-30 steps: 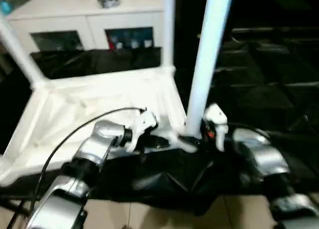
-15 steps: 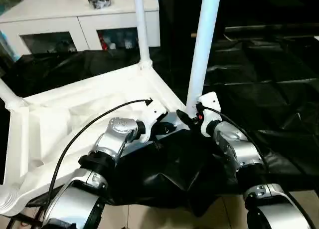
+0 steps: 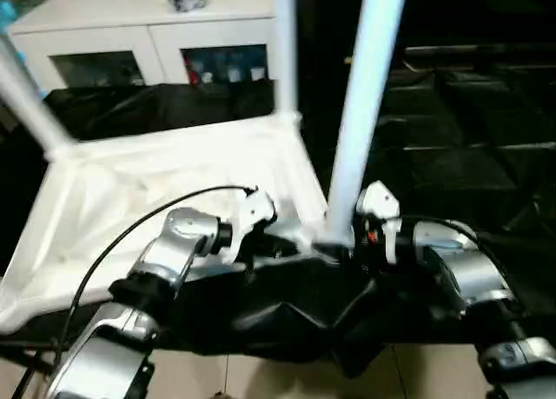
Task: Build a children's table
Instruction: Rotate leg to tighten
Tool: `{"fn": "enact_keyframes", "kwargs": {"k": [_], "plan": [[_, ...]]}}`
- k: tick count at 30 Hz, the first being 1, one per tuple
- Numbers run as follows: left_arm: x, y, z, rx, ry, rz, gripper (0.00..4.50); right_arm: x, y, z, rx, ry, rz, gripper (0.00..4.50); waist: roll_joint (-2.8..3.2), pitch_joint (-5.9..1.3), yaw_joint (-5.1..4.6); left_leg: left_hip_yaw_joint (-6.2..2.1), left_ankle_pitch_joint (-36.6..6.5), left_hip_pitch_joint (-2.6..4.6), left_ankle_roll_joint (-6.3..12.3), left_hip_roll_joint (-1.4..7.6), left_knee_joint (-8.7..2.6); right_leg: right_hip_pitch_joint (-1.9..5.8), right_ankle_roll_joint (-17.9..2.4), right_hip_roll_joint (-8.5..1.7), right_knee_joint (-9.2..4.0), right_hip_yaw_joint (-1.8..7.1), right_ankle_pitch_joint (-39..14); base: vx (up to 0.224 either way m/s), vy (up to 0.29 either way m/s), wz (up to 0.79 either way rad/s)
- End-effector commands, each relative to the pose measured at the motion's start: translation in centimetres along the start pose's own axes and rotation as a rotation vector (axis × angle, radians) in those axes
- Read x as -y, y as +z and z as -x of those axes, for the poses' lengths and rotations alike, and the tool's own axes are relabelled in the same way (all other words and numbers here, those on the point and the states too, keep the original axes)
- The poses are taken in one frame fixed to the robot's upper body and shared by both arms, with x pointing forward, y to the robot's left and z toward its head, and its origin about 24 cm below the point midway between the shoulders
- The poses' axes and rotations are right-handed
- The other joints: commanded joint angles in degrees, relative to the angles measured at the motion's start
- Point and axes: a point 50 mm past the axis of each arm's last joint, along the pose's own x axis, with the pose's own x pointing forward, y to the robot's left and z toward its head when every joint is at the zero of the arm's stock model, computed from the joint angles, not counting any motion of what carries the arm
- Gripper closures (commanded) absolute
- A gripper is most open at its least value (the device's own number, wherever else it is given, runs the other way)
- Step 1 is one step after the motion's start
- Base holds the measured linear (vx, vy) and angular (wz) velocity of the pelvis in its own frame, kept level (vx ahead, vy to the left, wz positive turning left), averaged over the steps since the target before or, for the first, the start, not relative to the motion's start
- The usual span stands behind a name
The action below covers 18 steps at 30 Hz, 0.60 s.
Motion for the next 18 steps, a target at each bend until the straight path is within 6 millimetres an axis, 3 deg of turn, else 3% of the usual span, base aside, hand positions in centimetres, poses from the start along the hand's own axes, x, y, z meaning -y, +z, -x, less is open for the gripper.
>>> {"fn": "enact_keyframes", "kwargs": {"k": [1, 4, 12, 16, 18], "plan": [[0.3, 1.4, -0.8, 0.042, -0.041, -0.06, 4.5, -2.1, 0.7, -1.9, 0.009, 0.202, 0.025, 0.72, -0.82, -3.45, 0.0, 0.27, -14.3, 0.37, 5.17, 1.05, -3.48, 3.11, -13.6, -2.29, -3.76, 1.74, -14.4, 0.0, 0.0, 0.0], [0.3, 1.3, -0.4, 0.036, -0.05, -0.061, 4.5, -2.5, 0.6, -1.8, -0.016, 0.257, 0.013, 1.04, -1.1, -3.51, 0.08, 0.18, -13.7, 0.25, 4.83, 1.03, -3.49, 3.21, -13.3, -2.32, -3.65, 1.78, -13.9, 0.0, 0.0, 0.0], [0.4, 1.1, 0.0, 0.029, -0.053, -0.055, 4.5, -2.8, 0.8, -1.9, -0.024, 0.295, -0.006, 1.56, -0.97, -3.66, 0.24, 0.13, -12.1, 0.23, 4.68, 0.97, -3.38, 3.23, -13.2, -2.34, -3.49, 1.76, -13.1, 0.0, 0.0, 0.0], [0.1, 1.2, -0.3, 0.038, -0.006, -0.046, 4.5, -2.6, 0.7, -2.3, -0.014, 0.243, -0.006, 1.78, -0.85, -3.61, 0.17, 0.16, -12.5, 0.24, 4.41, 0.91, -3.37, 3.23, -13.2, -2.33, -3.56, 1.73, -13.4, 0.0, 0.0, 0.0], [-0.3, 1.4, -0.8, 0.056, 0.06, -0.023, 4.5, -1.7, 0.4, -3.2, 0.013, 0.068, -0.032, 1.82, -0.68, -3.48, -0.11, 0.13, -13.2, 0.22, 3.68, 0.84, -3.48, 3.05, -12.8, -2.35, -3.73, 1.71, -14.7, 0.0, 0.0, 0.0]]}}
